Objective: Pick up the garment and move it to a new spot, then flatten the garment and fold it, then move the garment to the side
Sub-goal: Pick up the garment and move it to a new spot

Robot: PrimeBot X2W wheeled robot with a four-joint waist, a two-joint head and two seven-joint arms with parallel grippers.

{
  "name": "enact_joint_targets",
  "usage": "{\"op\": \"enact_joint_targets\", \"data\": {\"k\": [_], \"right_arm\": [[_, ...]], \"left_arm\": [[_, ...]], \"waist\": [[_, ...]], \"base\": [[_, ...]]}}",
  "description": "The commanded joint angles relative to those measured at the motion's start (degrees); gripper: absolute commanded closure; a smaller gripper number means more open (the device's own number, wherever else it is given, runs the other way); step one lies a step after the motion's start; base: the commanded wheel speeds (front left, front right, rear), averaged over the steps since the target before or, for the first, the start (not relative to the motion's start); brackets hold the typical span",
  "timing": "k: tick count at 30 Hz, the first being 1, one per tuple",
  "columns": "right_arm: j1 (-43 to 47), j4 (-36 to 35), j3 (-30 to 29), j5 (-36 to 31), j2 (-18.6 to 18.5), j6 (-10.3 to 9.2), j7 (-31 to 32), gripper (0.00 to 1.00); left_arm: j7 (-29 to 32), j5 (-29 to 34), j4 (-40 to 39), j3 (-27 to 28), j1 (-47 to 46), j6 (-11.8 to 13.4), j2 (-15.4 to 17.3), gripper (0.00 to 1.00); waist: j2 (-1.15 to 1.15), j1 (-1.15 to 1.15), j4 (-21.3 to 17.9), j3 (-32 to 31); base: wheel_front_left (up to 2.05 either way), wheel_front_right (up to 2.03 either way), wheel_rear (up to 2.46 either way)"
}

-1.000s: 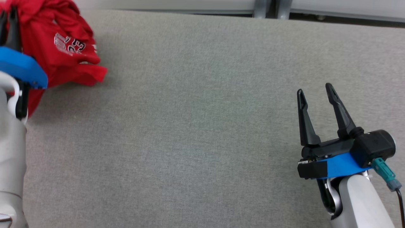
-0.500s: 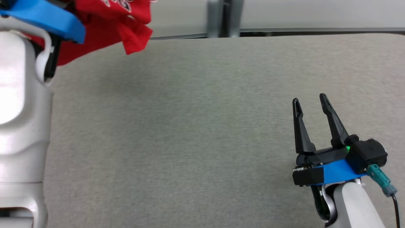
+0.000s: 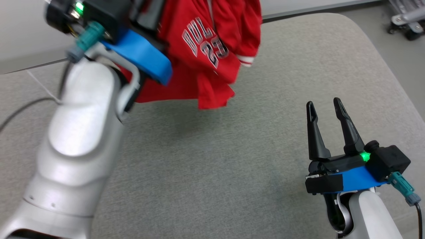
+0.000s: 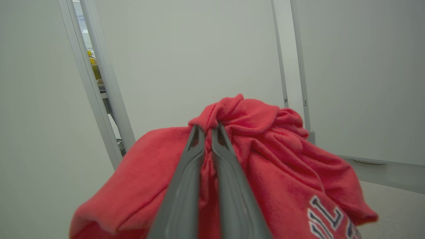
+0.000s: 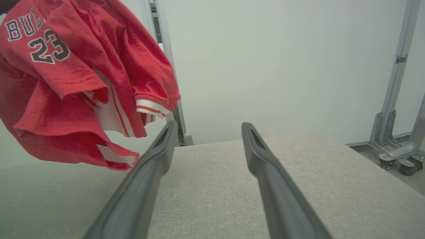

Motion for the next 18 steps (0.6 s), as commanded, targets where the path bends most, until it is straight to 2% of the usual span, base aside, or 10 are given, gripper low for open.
{"op": "enact_joint_targets", "data": {"k": [1, 8, 18], "right_arm": [[0.08, -0.2, 0.03, 0.33, 0.16, -0.02, -0.04, 0.0], [0.74, -0.58, -1.12, -0.23, 0.16, -0.02, -0.04, 0.0], [0.79, -0.18, -0.76, -0.86, 0.13, -0.02, -0.04, 0.0]], "left_arm": [[-0.6, -0.6, 0.46, -0.54, 1.66, 0.09, -0.29, 1.0], [-3.1, -3.31, 5.66, -5.22, 9.6, 0.09, -3.1, 1.0], [-6.22, -6.69, 12.64, -11.65, 22.31, 0.08, -4.8, 1.0]], "waist": [[0.0, 0.0, -1.69, 0.69], [0.0, 0.0, -1.72, 1.02], [0.0, 0.0, 1.62, 0.61]], "base": [[0.0, 0.0, 0.0], [0.0, 0.0, 0.0], [0.0, 0.0, 0.0]]}}
